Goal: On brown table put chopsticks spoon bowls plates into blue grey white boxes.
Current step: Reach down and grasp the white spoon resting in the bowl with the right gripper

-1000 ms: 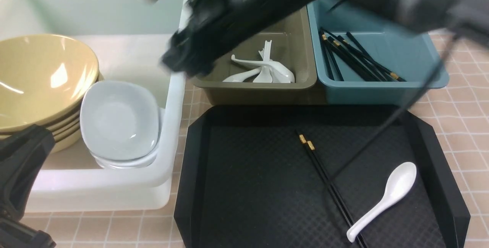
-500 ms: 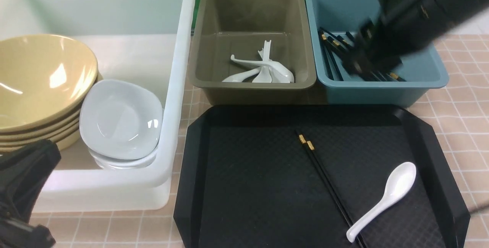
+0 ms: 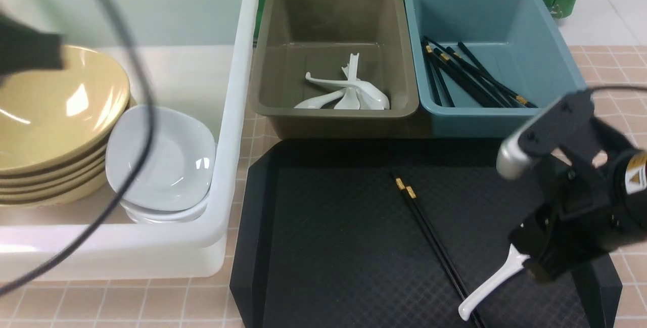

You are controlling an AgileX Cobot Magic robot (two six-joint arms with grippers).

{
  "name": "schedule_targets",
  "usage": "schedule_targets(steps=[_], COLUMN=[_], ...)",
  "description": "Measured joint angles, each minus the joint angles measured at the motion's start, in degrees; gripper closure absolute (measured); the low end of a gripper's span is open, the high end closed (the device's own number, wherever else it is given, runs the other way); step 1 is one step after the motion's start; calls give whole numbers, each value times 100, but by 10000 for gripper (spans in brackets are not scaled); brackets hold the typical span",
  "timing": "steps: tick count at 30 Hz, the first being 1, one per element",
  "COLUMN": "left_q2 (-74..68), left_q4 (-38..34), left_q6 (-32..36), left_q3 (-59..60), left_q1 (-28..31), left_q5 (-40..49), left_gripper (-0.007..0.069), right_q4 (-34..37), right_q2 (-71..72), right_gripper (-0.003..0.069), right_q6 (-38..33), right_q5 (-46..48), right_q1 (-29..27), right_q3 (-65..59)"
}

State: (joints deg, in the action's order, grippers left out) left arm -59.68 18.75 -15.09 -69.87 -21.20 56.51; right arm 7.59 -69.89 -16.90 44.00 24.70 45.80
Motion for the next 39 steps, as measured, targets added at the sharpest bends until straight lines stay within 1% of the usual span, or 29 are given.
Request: schedule_targets(steps=[3, 6, 9, 12, 15, 16, 21, 22, 25, 27, 28, 34, 37, 39], left_q2=[-912, -1732, -2379, -2986, -3420, -3444, -3816, -3840, -4042, -4087, -4139, -3957, -3686, -3436], left_q4=[145, 408, 605, 496, 245, 235, 125, 124, -148, -218, -360, -464, -478, -644], left_q6=[14, 14, -38, -138, -61, -39, 31, 37, 191, 262, 329, 361, 517, 661], left_q3=[-116, -127, -268, -527, -773, -783, -886, -886, -921, -921, -921, -921, -921, -921], left_q1=[0, 0, 28, 191, 490, 508, 1075, 1098, 1455, 1563, 1706, 1889, 1947, 1965], left_q5=[-51, -329, -412, -458, -575, -587, -1038, -1053, -1158, -1126, -1080, -971, -986, -1050], left_gripper=[632, 632, 632, 632, 632, 632, 632, 632, 631, 631, 631, 631, 631, 631], right_q4=[1, 6, 6, 18, 68, 68, 112, 112, 118, 118, 118, 141, 153, 156], right_q2=[23, 36, 37, 49, 49, 49, 59, 59, 65, 65, 65, 65, 65, 65], right_gripper=[428, 428, 427, 426, 426, 426, 423, 423, 423, 423, 423, 423, 423, 423], right_q6=[-90, -90, -90, -90, -72, -72, -65, -65, -65, -65, -65, -57, -24, -19], right_q5=[-160, -190, -249, -259, -266, -267, -313, -321, -373, -380, -386, -446, -479, -486], right_q1=[0, 0, 0, 0, 0, 0, 0, 0, 0, 0, 0, 0, 0, 0], right_q3=[-331, -386, -393, -393, -395, -395, -419, -419, -424, -424, -424, -424, -424, -424])
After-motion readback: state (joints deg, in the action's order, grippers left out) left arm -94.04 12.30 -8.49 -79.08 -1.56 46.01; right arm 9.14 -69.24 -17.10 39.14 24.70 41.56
